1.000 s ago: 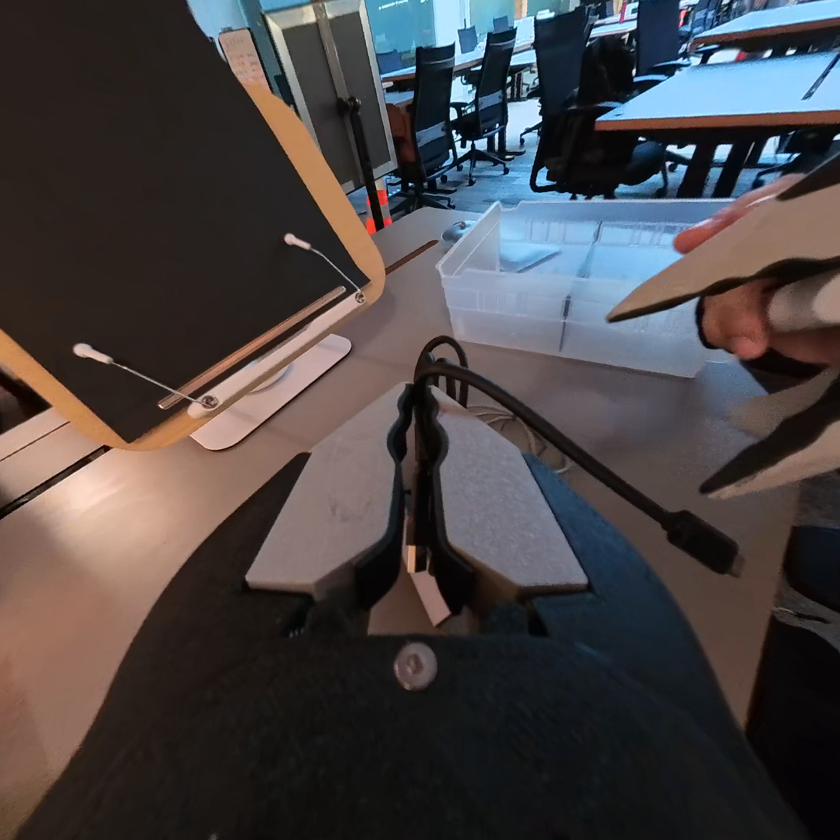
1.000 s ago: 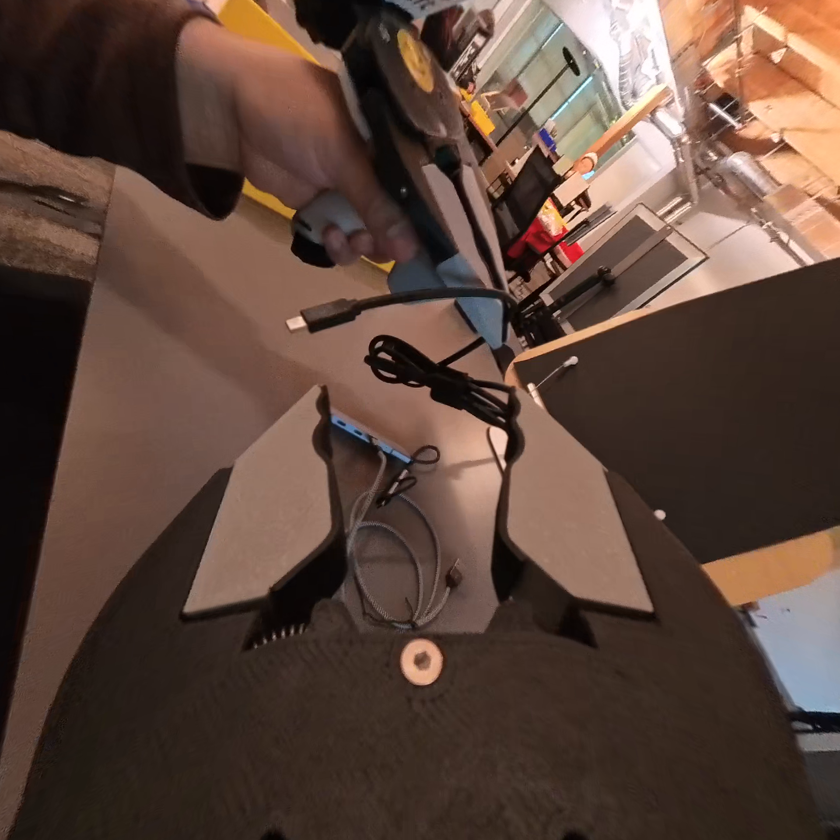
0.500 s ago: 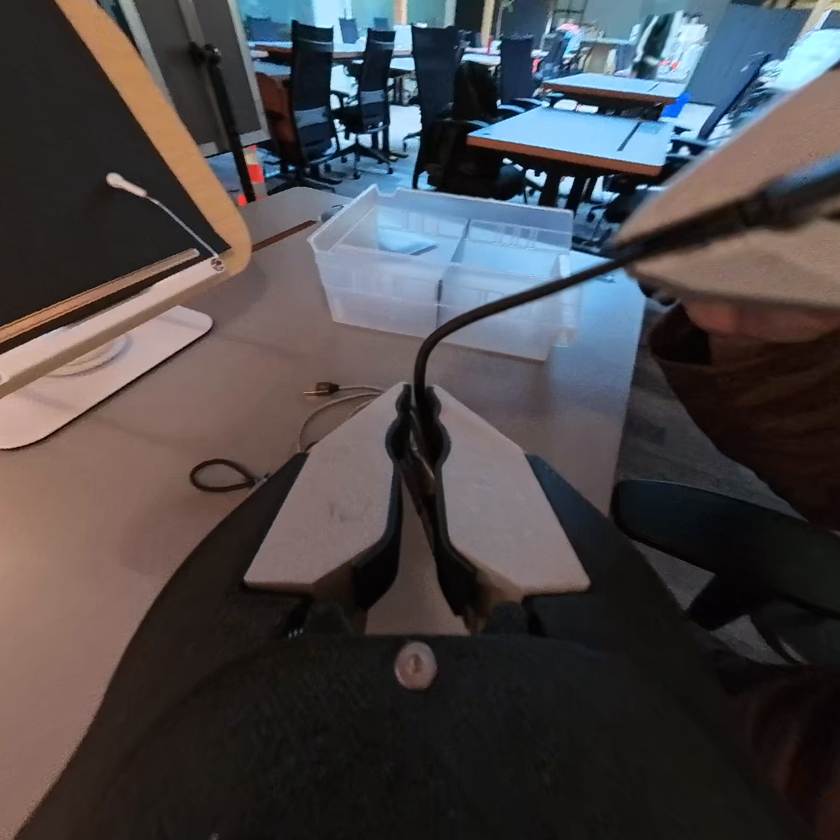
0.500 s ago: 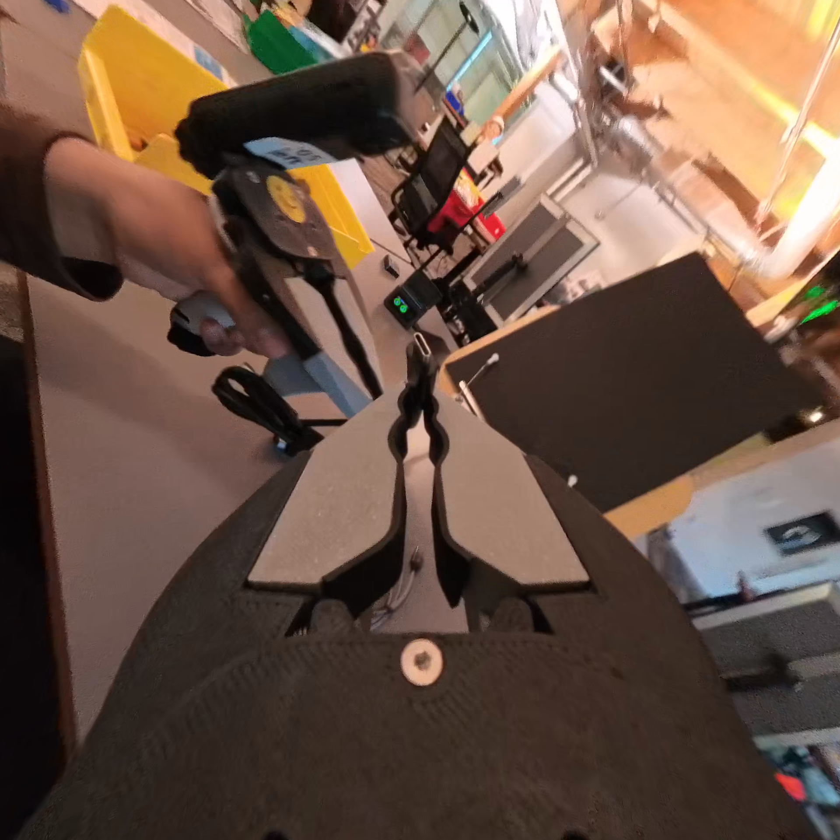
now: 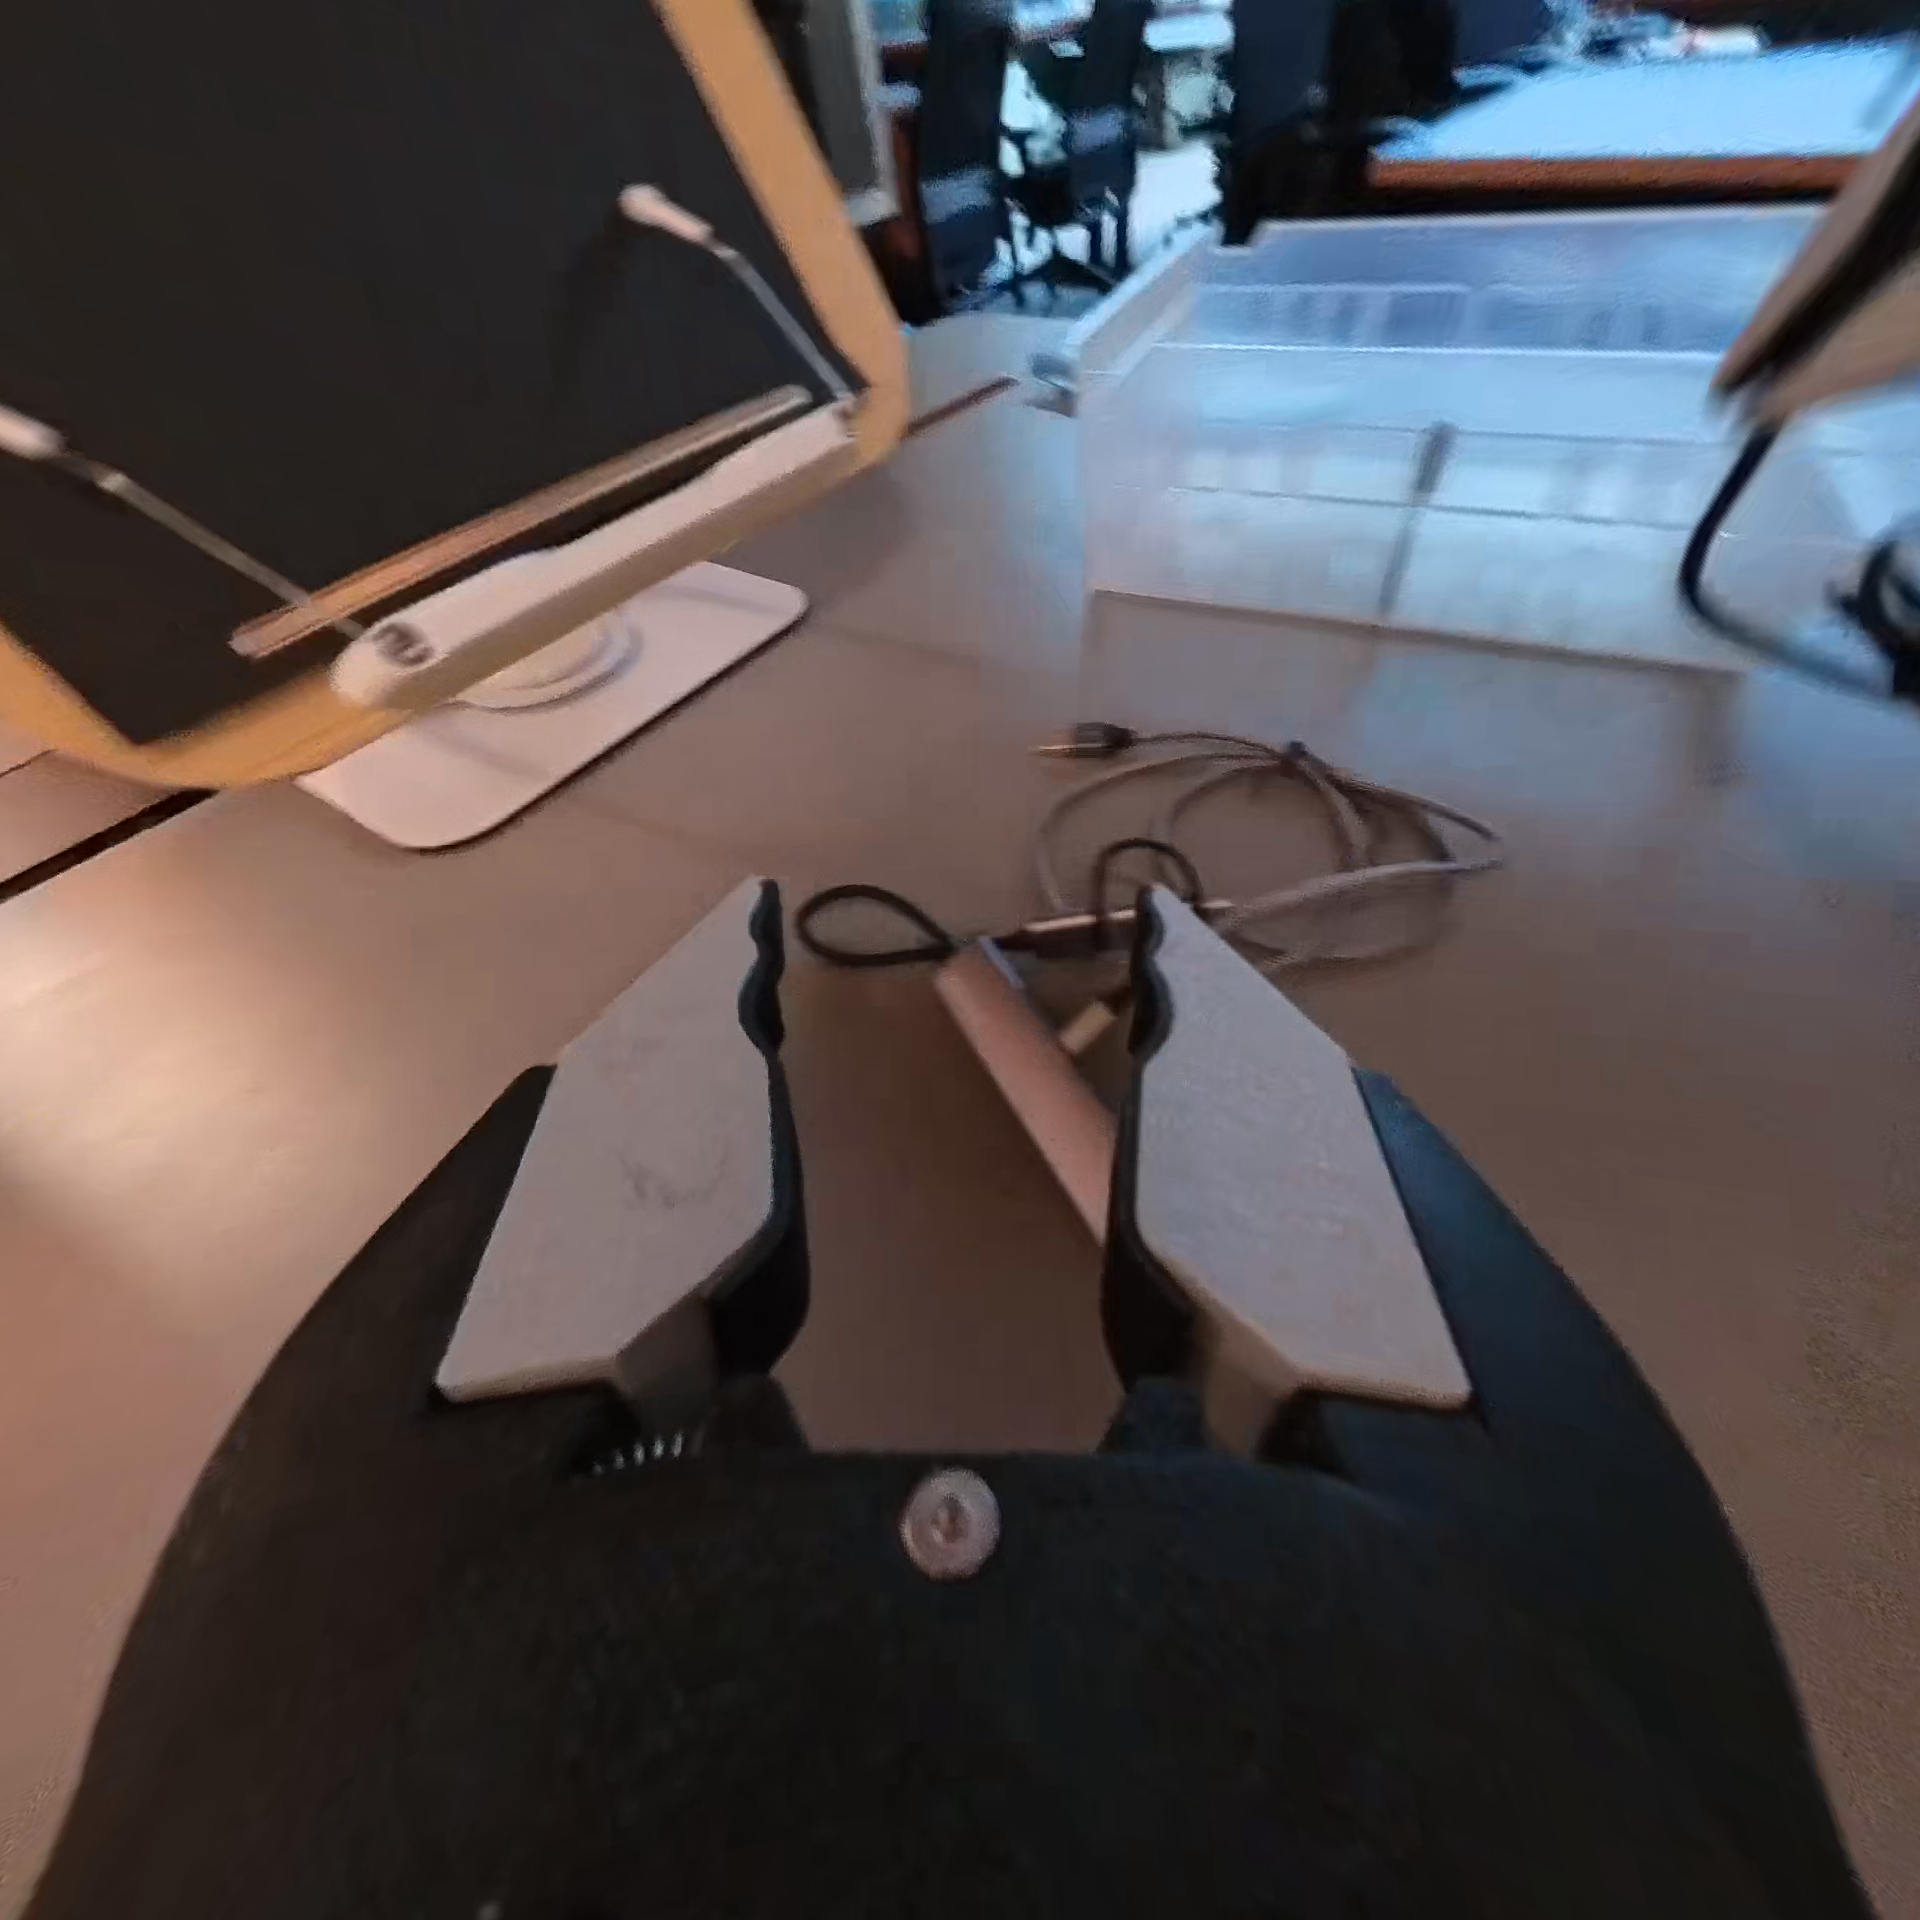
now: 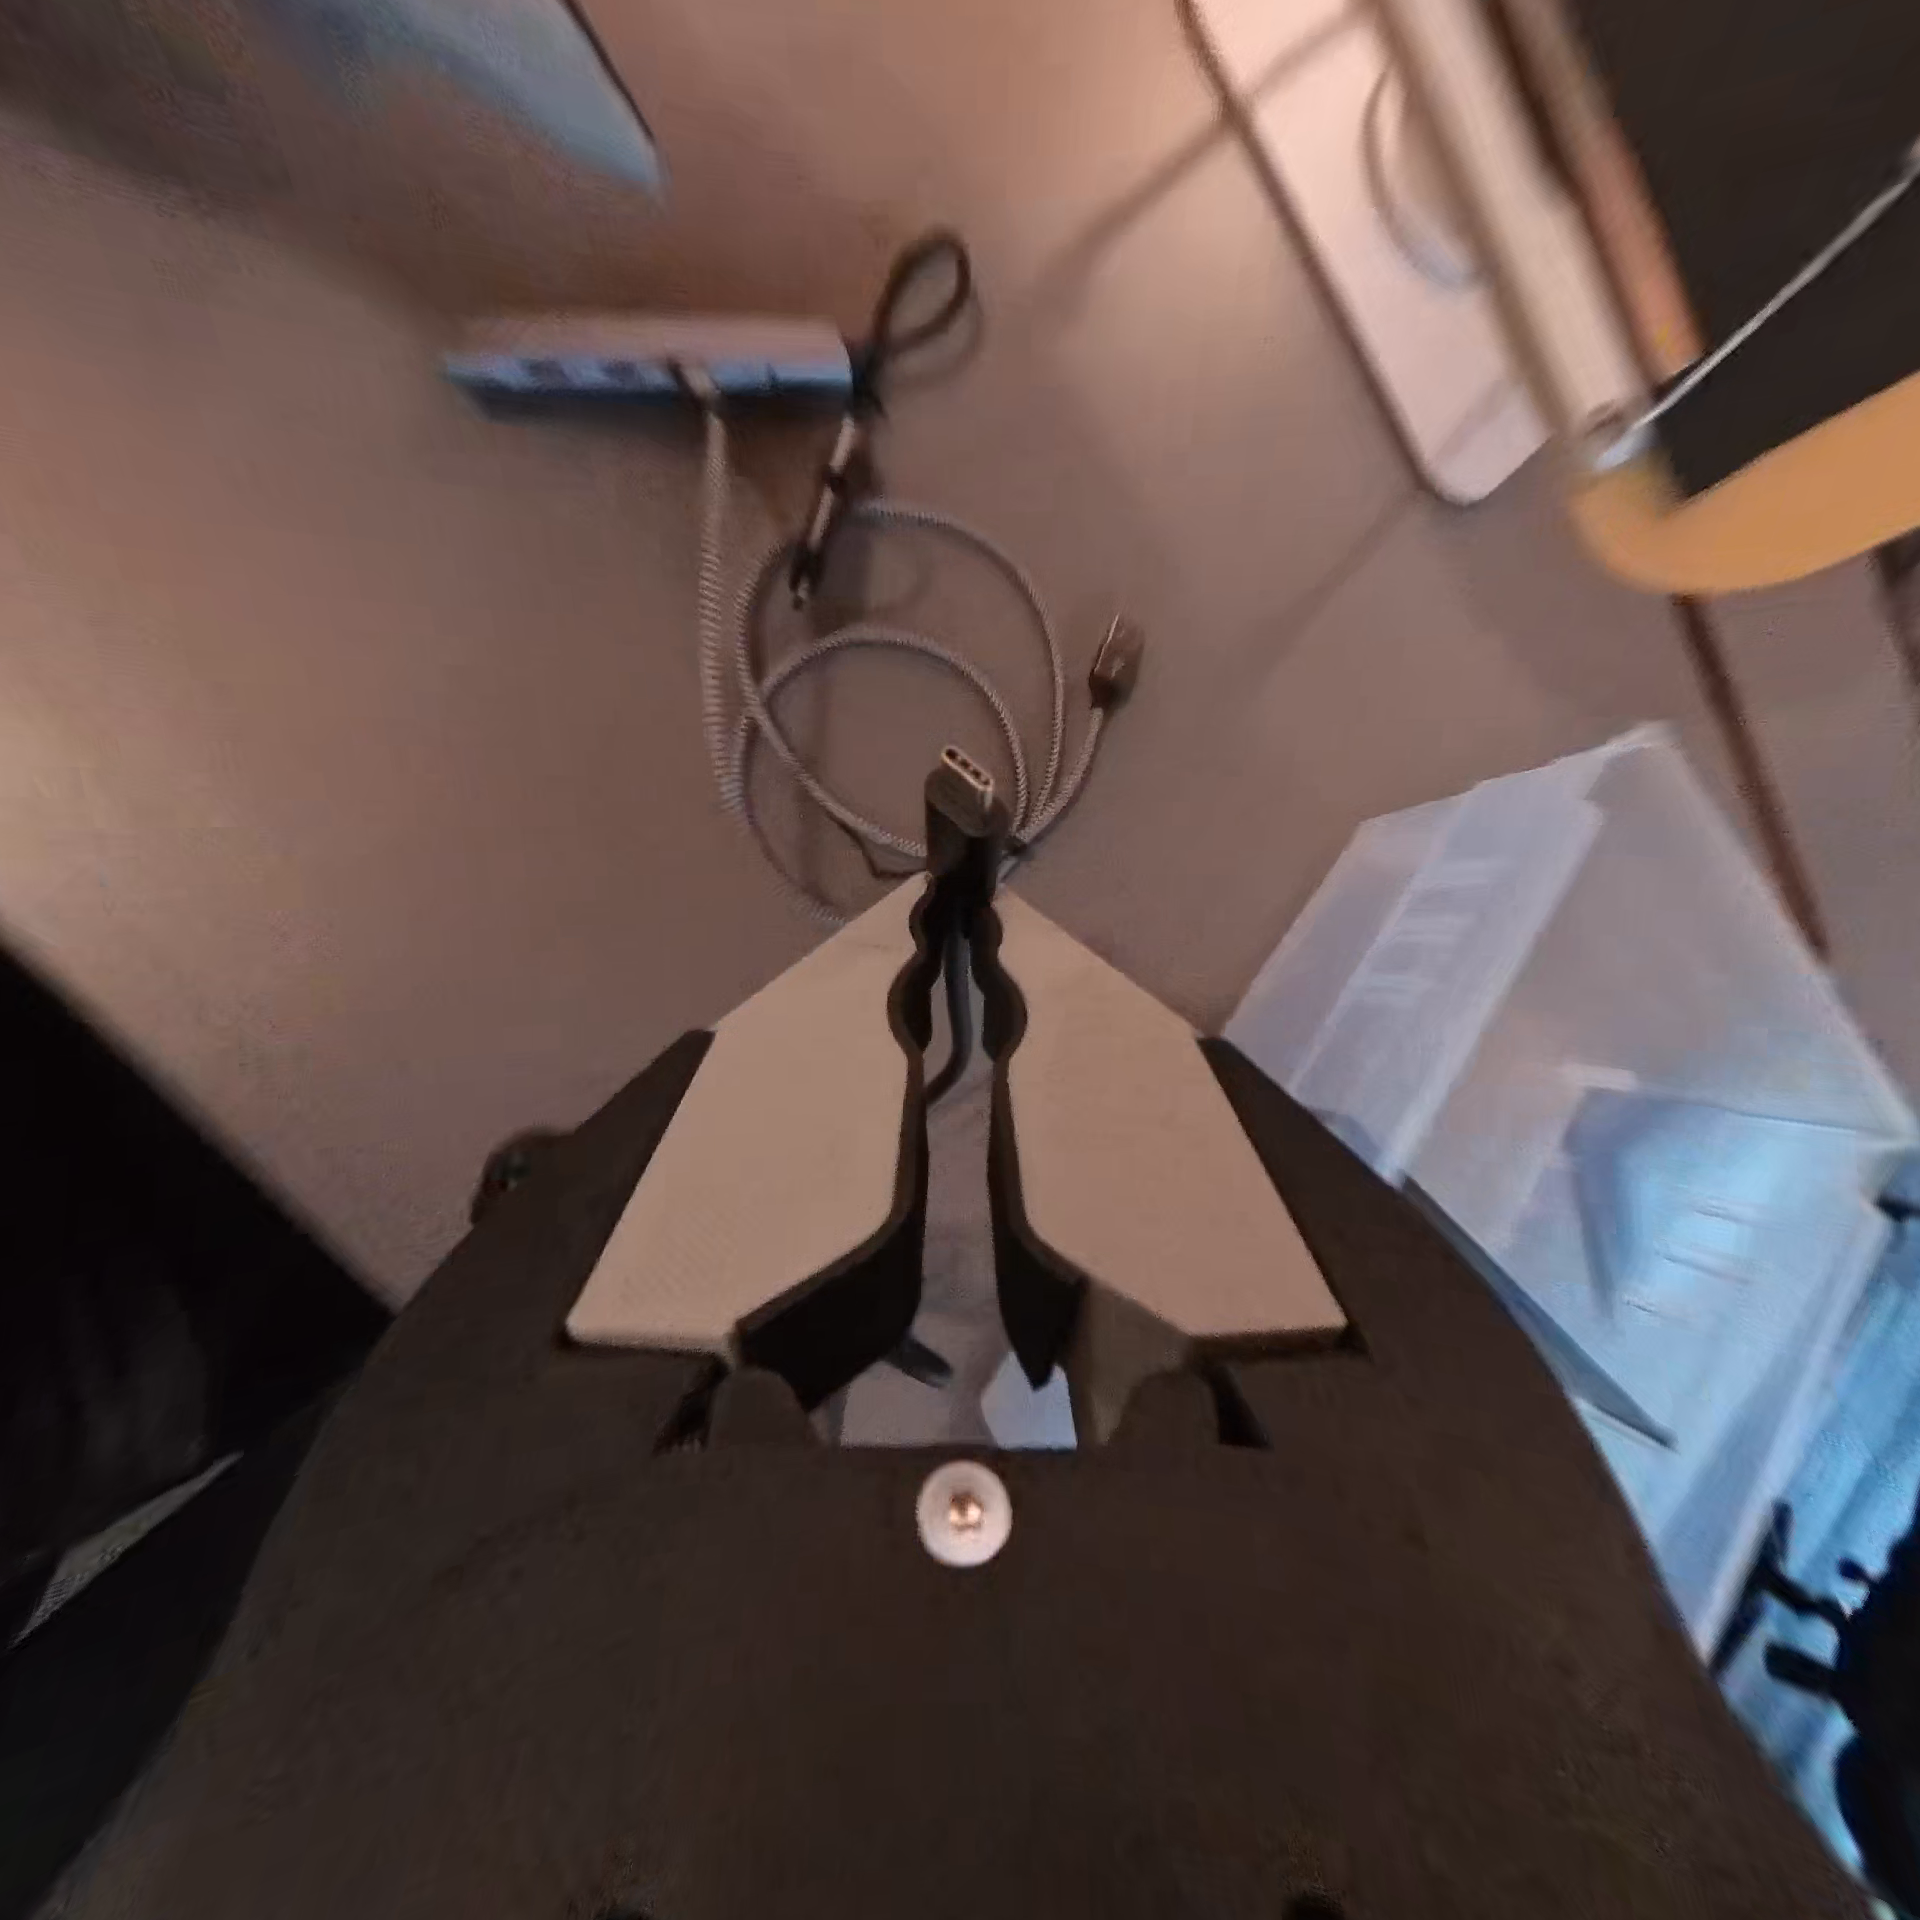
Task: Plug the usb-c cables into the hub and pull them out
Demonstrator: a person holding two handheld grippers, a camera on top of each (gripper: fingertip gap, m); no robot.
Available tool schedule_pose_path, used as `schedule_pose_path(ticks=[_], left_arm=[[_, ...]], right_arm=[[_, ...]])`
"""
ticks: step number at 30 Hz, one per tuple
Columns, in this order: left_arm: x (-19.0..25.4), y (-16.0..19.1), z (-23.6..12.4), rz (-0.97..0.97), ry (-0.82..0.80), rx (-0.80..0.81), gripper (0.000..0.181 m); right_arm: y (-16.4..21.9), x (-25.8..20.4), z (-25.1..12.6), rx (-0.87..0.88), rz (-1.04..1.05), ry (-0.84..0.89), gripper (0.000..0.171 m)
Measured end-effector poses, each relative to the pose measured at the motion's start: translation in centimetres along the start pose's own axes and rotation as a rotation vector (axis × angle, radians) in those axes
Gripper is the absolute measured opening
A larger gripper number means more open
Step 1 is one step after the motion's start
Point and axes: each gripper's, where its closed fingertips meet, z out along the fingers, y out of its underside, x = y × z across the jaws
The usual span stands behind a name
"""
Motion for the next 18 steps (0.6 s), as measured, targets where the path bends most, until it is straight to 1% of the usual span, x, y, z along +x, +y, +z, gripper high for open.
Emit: schedule_pose_path(ticks=[1,3,5,7,9,10,12,14,16,17,18], left_arm=[[-1.0,0.7,0.4,-0.024,-0.021,-0.005,0.065],[-2.0,2.3,0.8,0.008,-0.033,-0.097,0.075],[-3.2,3.0,0.8,0.085,-0.109,-0.106,0.072],[-3.6,2.7,0.3,0.116,-0.144,-0.087,0.07],[-3.9,2.3,-0.1,0.127,-0.168,-0.063,0.067],[-4.0,2.2,-0.3,0.135,-0.176,-0.061,0.066],[-4.3,2.6,-0.4,0.156,-0.196,-0.077,0.064],[-4.8,3.2,-0.4,0.168,-0.221,-0.111,0.064],[-5.3,3.3,-0.5,0.164,-0.24,-0.112,0.063],[-5.5,3.1,-0.7,0.152,-0.25,-0.101,0.063],[-5.8,3.0,-0.9,0.138,-0.258,-0.091,0.063]], right_arm=[[0.7,0.1,2.9,-0.047,0.006,0.006,0.01],[2.1,0.5,7.8,-0.125,0.028,0.041,0.02],[2.8,0.9,10.5,-0.163,0.085,0.054,0.03],[1.2,1.2,10.8,-0.083,0.155,0.047,0.044],[-2.1,1.1,9.7,0.071,0.2,0.028,0.07],[-3.7,0.7,8.8,0.141,0.206,0.003,0.074],[-6.3,-1.1,7.4,0.231,0.187,-0.074,0.076],[-8.1,-3.3,6.8,0.271,0.154,-0.163,0.074],[-8.9,-5.3,7.4,0.259,0.119,-0.22,0.071],[-8.8,-5.7,8.3,0.221,0.1,-0.214,0.07],[-8.3,-5.8,9.6,0.168,0.072,-0.19,0.063]])
